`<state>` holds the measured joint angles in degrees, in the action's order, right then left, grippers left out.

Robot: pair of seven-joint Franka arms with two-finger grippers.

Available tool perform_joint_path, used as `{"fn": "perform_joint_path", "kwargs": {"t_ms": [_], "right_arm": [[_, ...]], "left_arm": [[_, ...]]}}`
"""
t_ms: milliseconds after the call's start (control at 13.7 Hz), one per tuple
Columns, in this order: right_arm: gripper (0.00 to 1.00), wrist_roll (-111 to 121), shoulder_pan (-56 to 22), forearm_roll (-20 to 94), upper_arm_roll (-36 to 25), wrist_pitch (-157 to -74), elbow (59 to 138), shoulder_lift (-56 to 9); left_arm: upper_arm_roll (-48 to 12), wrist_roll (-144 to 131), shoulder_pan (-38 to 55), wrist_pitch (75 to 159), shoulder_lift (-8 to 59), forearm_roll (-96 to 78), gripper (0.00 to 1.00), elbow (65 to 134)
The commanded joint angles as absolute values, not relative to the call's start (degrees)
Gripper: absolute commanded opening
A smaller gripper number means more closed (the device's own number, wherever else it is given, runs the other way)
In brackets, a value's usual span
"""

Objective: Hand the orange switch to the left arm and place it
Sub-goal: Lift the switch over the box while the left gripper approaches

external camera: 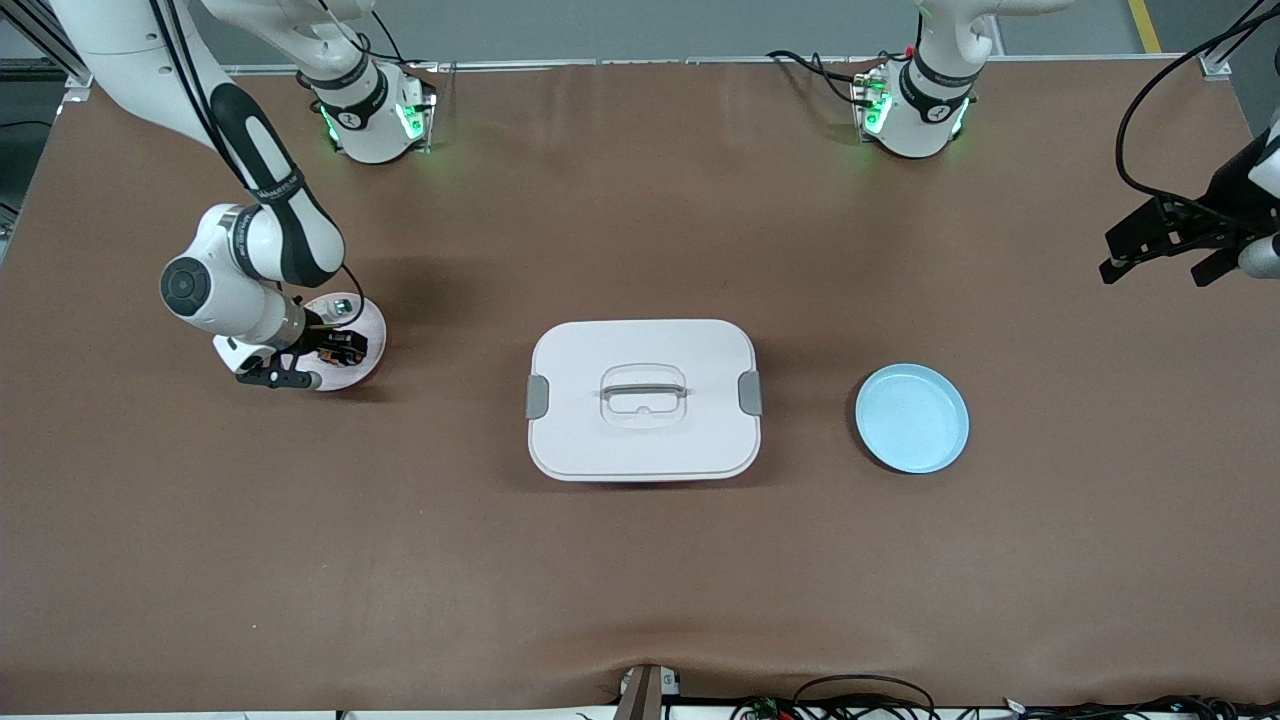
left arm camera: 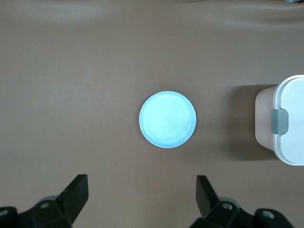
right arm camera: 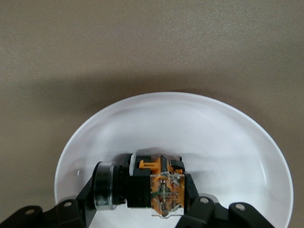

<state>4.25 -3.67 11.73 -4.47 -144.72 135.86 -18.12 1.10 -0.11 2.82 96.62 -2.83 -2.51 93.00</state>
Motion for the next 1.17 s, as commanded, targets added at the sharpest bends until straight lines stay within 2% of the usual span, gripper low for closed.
{"fn": "perform_joint_path", "kwargs": {"t_ms": [0, 365, 511, 729, 875, 1094], "right_arm": [[0.00, 4.7, -3.4, 15.1, -4.7, -135.6, 132.1, -15.3], [0.00, -4.4, -2.5, 15.2, -4.6, -121.3, 123.8, -13.1], [0.00, -12.2, -3.4, 15.3, -4.0, -114.9, 118.9, -12.7], [0.00, -22.0, -5.2, 25.4, -3.4, -105.2, 110.2, -12.5], [0.00, -31.7, -7.2, 27.9, -3.4, -101.7, 105.2, -12.6], [0.00, -48.5, -14.7, 27.9, -3.4, -101.6, 98.6, -12.9]], "left_arm": [[1.1, 1.1, 2.6, 95.9, -2.3, -1.4, 1.00, 91.6], [1.0, 1.1, 2.7, 95.9, -2.4, -3.2, 1.00, 89.9], [1.0, 1.2, 2.7, 95.9, -2.8, -9.5, 1.00, 89.4], [1.1, 1.2, 2.6, 95.7, -2.9, -19.6, 1.00, 89.5], [1.2, 1.2, 2.6, 95.6, -2.6, -25.6, 1.00, 89.5], [0.6, 0.4, 4.4, 95.7, -1.4, -33.5, 1.00, 89.6]]}}
